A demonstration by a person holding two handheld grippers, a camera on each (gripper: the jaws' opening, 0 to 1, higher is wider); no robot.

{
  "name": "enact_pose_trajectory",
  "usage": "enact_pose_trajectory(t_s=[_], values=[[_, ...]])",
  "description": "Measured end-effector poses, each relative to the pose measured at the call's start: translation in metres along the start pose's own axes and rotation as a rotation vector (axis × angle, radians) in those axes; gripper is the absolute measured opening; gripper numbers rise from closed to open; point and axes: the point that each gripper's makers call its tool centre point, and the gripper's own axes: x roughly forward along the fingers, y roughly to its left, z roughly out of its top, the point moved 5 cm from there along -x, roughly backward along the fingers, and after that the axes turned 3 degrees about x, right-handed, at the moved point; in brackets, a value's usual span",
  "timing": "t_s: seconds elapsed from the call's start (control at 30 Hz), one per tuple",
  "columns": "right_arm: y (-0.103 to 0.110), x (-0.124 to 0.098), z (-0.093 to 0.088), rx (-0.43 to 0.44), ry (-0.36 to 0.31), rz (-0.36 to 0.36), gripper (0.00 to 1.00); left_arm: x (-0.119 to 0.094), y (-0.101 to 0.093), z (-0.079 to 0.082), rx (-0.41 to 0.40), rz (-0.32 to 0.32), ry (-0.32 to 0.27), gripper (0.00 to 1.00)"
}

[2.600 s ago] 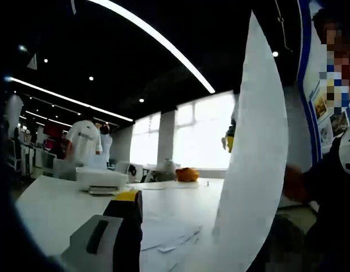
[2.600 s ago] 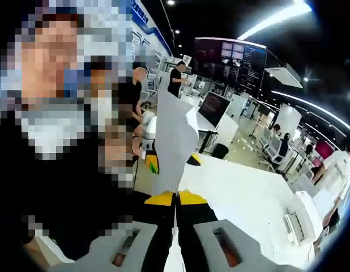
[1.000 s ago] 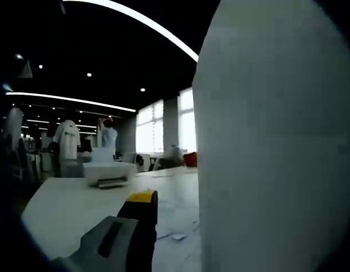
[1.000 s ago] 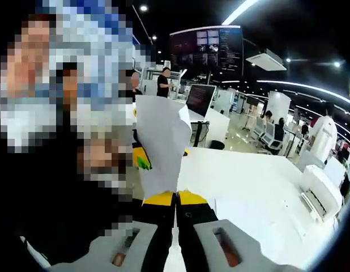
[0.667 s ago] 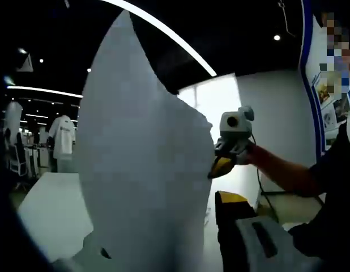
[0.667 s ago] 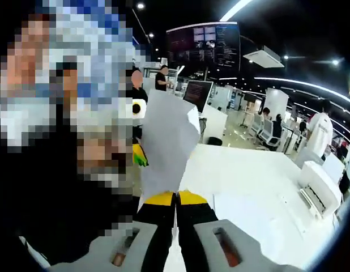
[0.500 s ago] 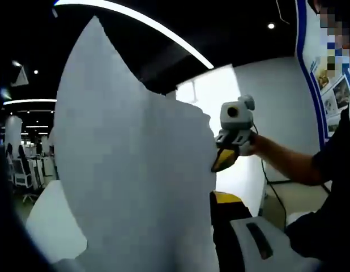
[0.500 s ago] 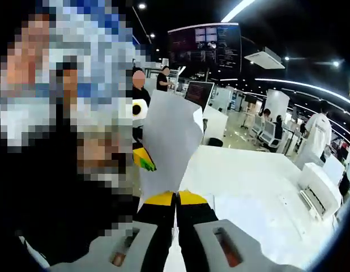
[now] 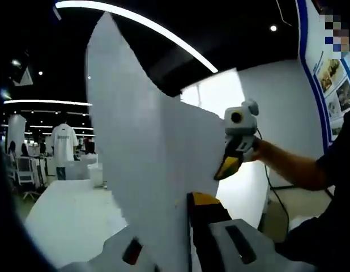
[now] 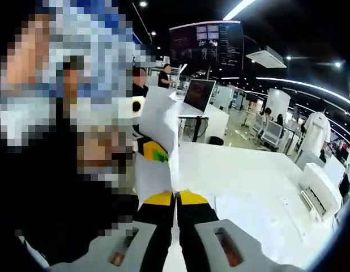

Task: Organize the stack of printing papers by aligning and flattening the scattered papers on the table

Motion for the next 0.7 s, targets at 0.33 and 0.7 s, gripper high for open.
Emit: enact_pose_trajectory(t_s=[0.33, 0.7], values=[[-0.001, 0.000, 0.003, -0.023, -0.024, -0.018, 0.15, -0.002, 0.004, -0.001, 0.003, 0.018, -0.009, 0.05], [-0.020, -0.014, 0.008, -0.031, -0.145, -0.141, 0.47, -0.013, 0.013, 0.006, -0.054, 0.062, -0.052, 0.05]])
